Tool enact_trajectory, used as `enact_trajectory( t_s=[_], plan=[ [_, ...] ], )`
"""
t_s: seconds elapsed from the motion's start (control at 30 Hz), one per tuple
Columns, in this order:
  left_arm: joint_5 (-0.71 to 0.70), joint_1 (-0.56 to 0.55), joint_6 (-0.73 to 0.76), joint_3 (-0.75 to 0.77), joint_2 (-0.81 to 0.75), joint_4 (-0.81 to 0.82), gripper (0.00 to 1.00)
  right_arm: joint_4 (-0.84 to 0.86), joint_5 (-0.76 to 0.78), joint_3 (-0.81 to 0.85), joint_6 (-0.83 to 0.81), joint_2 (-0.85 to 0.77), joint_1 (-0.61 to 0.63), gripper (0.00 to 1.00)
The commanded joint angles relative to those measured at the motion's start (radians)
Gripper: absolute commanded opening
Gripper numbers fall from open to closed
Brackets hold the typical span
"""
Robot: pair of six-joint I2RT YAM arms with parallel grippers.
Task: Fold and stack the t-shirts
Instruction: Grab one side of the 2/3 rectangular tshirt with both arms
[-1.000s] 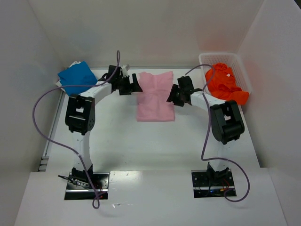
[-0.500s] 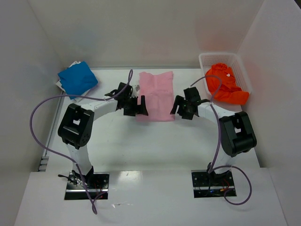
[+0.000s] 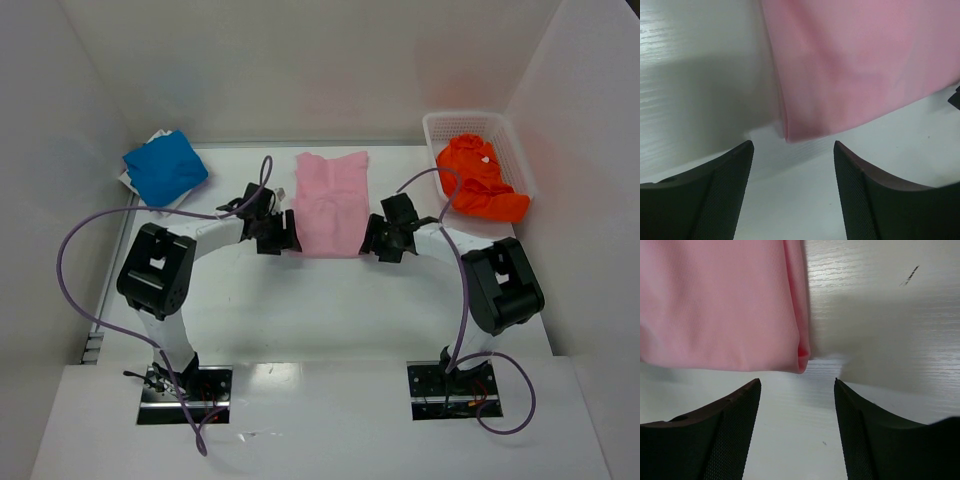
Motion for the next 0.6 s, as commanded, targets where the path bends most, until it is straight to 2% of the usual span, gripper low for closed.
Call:
enact_trajectory(
  t_s=[0.0, 0.33, 0.47, 0.57],
  plan=[
    [0.021, -0.001, -0.008, 0.002, 0.028, 0.030, 0.73, 0.044, 0.061, 0.030, 0.017, 0.004, 0.003, 0.66],
    [0.050, -0.001, -0.018, 0.022, 0.086, 0.059, 0.71, 0.073, 0.064, 0.077, 0.026, 0.081, 0.003, 0.53],
    [0.059, -0.001, -0.018, 0.031, 0.097, 0.068, 0.64, 0.073, 0.064, 0.086, 0.026, 0.090, 0.003, 0.48],
    [0.068, -0.001, -0.027, 0.031, 0.108, 0.068, 0.52, 0.082, 0.064, 0.086, 0.026, 0.099, 0.003, 0.37]
  ],
)
